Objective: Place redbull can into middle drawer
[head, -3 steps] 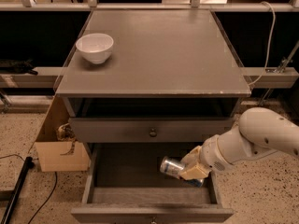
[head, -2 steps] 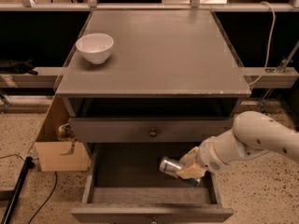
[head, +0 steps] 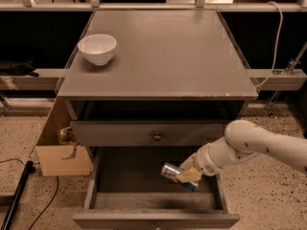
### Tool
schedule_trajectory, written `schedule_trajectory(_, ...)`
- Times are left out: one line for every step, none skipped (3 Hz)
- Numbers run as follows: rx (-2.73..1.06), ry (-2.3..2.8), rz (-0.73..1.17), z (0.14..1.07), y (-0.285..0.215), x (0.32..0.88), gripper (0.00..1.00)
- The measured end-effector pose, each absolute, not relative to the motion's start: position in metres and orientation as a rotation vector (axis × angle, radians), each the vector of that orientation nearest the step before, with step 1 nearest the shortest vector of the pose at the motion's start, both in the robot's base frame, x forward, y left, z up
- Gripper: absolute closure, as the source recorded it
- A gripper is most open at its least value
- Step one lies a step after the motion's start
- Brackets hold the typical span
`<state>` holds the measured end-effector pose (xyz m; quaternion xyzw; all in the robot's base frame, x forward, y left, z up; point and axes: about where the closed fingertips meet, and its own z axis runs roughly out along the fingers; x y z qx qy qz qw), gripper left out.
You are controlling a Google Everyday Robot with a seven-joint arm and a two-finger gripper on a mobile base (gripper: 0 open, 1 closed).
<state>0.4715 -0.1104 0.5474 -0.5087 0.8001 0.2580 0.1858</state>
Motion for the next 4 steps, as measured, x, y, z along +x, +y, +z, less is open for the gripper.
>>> schedule_trajectory(-1.435, 2.271, 0.743, 0.535, -0.106, 0.473, 1.0)
schedule_trajectory(-1.478, 2.316, 0.765, 0.493, -0.084, 0.486, 1.0)
schedule_trajectory(-1.472, 2.318, 0.767, 0.491, -0.082, 0.486, 1.0)
schedule_trajectory(-1.436, 2.328, 0.766, 0.486, -0.079, 0.488, 1.0)
